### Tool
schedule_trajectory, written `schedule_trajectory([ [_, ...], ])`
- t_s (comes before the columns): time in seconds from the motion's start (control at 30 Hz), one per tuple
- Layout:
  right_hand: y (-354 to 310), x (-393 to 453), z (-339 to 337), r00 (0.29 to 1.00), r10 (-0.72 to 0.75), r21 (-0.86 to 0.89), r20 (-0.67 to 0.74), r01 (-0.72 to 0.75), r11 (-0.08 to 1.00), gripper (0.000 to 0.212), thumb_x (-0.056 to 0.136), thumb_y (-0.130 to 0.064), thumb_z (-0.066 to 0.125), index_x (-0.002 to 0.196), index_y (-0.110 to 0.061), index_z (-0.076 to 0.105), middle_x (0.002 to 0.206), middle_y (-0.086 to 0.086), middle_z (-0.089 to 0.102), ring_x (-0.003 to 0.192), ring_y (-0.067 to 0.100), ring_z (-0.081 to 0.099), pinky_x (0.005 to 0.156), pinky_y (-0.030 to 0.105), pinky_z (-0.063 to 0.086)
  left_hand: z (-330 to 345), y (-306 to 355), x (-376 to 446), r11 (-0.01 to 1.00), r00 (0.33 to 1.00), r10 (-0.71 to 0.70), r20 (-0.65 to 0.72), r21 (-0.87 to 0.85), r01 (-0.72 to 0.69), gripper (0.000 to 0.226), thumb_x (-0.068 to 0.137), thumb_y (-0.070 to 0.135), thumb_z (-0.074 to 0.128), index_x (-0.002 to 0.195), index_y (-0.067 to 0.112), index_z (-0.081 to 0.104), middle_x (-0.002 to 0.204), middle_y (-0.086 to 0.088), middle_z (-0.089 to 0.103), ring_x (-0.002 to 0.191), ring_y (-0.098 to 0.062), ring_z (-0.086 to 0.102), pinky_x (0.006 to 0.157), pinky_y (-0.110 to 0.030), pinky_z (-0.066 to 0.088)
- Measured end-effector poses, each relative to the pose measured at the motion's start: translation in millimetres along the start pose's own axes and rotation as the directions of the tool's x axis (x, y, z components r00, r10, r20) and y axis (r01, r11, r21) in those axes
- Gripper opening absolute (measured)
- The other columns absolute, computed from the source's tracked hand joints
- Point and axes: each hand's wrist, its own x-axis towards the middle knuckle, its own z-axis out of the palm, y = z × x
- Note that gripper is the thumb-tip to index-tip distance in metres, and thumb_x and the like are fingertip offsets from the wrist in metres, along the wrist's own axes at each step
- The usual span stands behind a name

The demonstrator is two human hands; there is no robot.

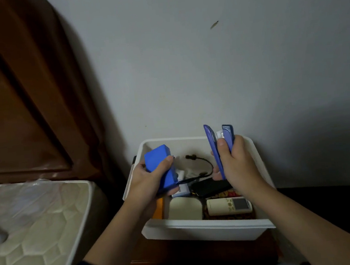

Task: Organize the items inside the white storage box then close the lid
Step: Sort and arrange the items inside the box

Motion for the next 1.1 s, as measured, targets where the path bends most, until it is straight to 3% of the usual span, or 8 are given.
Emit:
schedule_trajectory([
  [0.17, -33, -13, 21, 0.998, -0.023, 0.029, 0.064, 0.022, 0.999, 0.027, 0.111, -0.043, 0.041, 0.122, -0.019, 0.044, 0.100, 0.010, 0.065, 0.071, 0.018, 0.071, 0.056, 0.032, 0.064, 4, 9, -14, 0.980, 0.999, 0.015, 0.032, -0.199, -0.008, 0.053, 0.089, 0.031, 0.083, 0.133, 0.025, 0.054, 0.107, -0.009, 0.080, 0.097, -0.036, 0.080, 0.058, -0.040, 0.063],
  [0.43, -57, -37, 46, 0.982, -0.178, -0.024, 0.059, 0.180, 0.983, 0.024, 0.110, -0.049, 0.041, 0.111, -0.029, 0.053, 0.098, -0.002, 0.073, 0.089, 0.013, 0.072, 0.075, 0.035, 0.061, 10, 28, -34, 0.976, 0.984, 0.181, 0.002, -0.123, -0.179, 0.048, 0.106, 0.015, 0.062, 0.131, 0.054, 0.051, 0.140, -0.006, 0.052, 0.102, -0.041, 0.077, 0.066, -0.054, 0.065],
  [0.53, -64, -42, 57, 0.983, -0.180, -0.029, 0.035, 0.181, 0.983, 0.029, 0.110, -0.050, 0.041, 0.107, -0.025, 0.055, 0.098, 0.004, 0.073, 0.087, 0.021, 0.071, 0.072, 0.038, 0.059, 18, 31, -44, 0.967, 0.997, 0.080, 0.022, -0.243, -0.073, 0.043, 0.108, 0.032, 0.057, 0.147, 0.040, 0.040, 0.136, -0.007, 0.064, 0.101, -0.033, 0.079, 0.072, -0.057, 0.066],
  [0.63, -70, -43, 67, 0.991, -0.134, -0.077, 0.007, 0.134, 0.988, 0.035, 0.110, -0.048, 0.041, 0.101, -0.019, 0.058, 0.091, 0.009, 0.068, 0.077, 0.021, 0.064, 0.064, 0.030, 0.052, 26, 32, -54, 0.966, 0.990, 0.055, 0.126, -0.257, -0.021, 0.059, 0.100, 0.057, 0.056, 0.148, 0.023, 0.054, 0.139, -0.014, 0.068, 0.121, -0.035, 0.071, 0.093, -0.061, 0.060],
  [0.8, -76, -45, 83, 0.997, -0.034, -0.184, 0.071, 0.047, 0.982, 0.034, 0.108, -0.041, 0.042, 0.118, -0.022, 0.068, 0.124, 0.012, 0.059, 0.123, 0.034, 0.052, 0.108, 0.053, 0.046, 30, 29, -61, 0.971, 0.987, 0.144, 0.069, -0.202, -0.128, 0.049, 0.101, 0.048, 0.067, 0.136, 0.015, 0.058, 0.126, -0.013, 0.075, 0.116, -0.030, 0.074, 0.084, -0.048, 0.064],
  [0.9, -78, -42, 81, 0.973, 0.028, -0.032, 0.228, -0.021, 0.999, 0.030, 0.106, -0.033, 0.046, 0.115, -0.029, 0.075, 0.119, 0.011, 0.069, 0.118, 0.037, 0.063, 0.102, 0.056, 0.054, 24, 25, -57, 0.972, 0.987, 0.157, 0.017, -0.182, -0.152, 0.040, 0.103, 0.041, 0.066, 0.132, 0.014, 0.059, 0.119, -0.017, 0.076, 0.106, -0.029, 0.078, 0.076, -0.048, 0.065],
  [1.0, -75, -33, 67, 0.912, -0.021, 0.083, 0.411, -0.014, 0.996, 0.031, 0.108, -0.023, 0.048, 0.116, -0.028, 0.077, 0.109, 0.000, 0.080, 0.106, 0.019, 0.074, 0.095, 0.039, 0.061, 13, 23, -49, 0.968, 0.987, 0.160, -0.026, -0.190, -0.162, 0.039, 0.100, 0.026, 0.072, 0.134, 0.011, 0.058, 0.117, -0.023, 0.074, 0.097, -0.033, 0.079, 0.070, -0.047, 0.065],
  [1.1, -64, -21, 53, 0.942, -0.183, 0.088, 0.281, 0.165, 0.982, 0.027, 0.106, -0.031, 0.053, 0.122, -0.037, 0.074, 0.115, -0.018, 0.074, 0.107, -0.008, 0.066, 0.089, 0.007, 0.052, 0, 25, -33, 0.955, 0.979, 0.191, -0.071, -0.218, -0.202, 0.044, 0.096, 0.014, 0.075, 0.136, 0.011, 0.057, 0.115, -0.020, 0.076, 0.099, -0.036, 0.079, 0.071, -0.045, 0.065],
])
